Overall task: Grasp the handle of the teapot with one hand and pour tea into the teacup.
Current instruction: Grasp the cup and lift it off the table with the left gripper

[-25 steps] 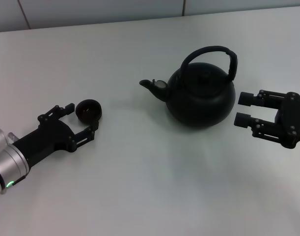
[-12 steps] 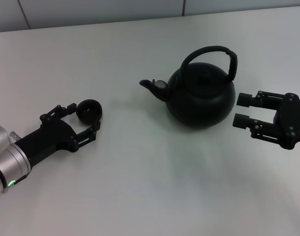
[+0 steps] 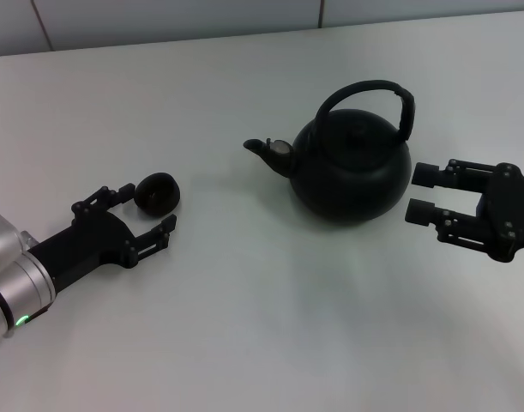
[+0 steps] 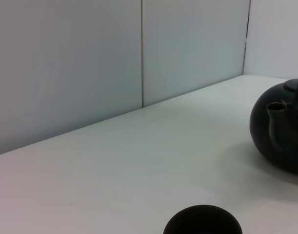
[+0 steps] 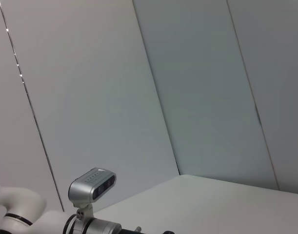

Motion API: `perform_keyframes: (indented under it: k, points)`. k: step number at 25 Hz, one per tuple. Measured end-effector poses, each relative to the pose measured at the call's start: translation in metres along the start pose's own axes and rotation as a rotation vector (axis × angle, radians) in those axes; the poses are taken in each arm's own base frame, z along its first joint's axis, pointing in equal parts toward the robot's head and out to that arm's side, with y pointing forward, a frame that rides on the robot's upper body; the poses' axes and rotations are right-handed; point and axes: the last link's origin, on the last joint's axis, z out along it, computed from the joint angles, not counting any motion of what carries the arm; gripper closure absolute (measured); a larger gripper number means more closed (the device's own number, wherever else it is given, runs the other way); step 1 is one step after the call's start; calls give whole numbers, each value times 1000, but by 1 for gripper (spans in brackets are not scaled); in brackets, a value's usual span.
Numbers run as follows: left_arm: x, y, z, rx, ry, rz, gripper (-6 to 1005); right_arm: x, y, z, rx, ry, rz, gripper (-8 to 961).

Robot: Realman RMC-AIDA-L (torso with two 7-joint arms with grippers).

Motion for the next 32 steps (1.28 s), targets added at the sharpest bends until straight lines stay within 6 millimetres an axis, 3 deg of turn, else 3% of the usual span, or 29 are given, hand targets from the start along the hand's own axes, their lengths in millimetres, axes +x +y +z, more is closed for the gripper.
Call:
perform_keyframes:
  k: [32]
  points:
    - [7, -1, 7, -12, 9, 9, 189, 0, 0, 1, -1, -5, 5, 395]
